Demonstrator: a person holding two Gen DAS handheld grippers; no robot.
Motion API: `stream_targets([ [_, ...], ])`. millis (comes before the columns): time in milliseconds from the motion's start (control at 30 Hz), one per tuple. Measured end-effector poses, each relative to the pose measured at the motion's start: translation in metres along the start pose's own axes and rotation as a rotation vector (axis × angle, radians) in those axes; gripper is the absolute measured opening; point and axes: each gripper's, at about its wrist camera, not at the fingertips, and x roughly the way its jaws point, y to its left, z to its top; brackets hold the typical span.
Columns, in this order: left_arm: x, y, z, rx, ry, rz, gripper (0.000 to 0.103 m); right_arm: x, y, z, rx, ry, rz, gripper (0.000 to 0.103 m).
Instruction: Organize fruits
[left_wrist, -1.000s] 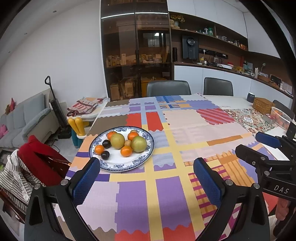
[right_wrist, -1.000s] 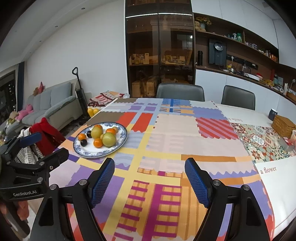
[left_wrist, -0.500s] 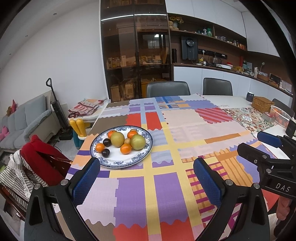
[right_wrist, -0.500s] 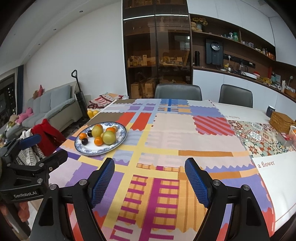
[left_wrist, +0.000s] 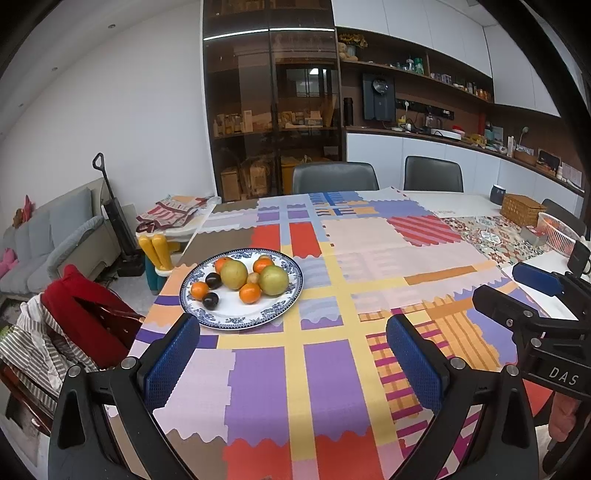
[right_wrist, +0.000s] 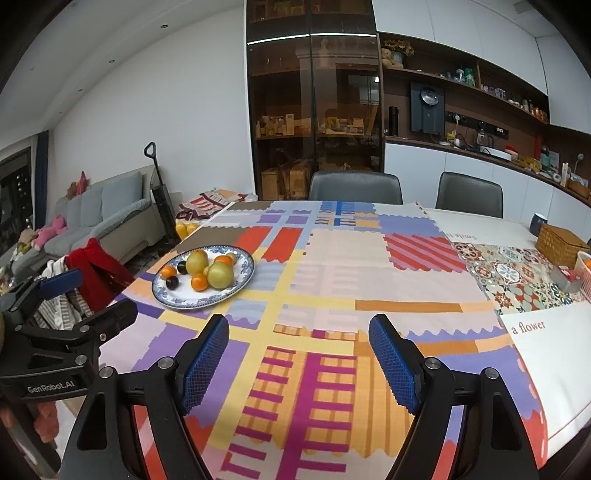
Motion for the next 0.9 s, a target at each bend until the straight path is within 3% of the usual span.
stream_targets([
  [900, -0.0025, 0.0022, 0.0013, -0.005, -0.014, -0.001, 0.103, -0.0010, -0.0001, 0.0007, 0.006, 0.002, 0.010, 0.079],
])
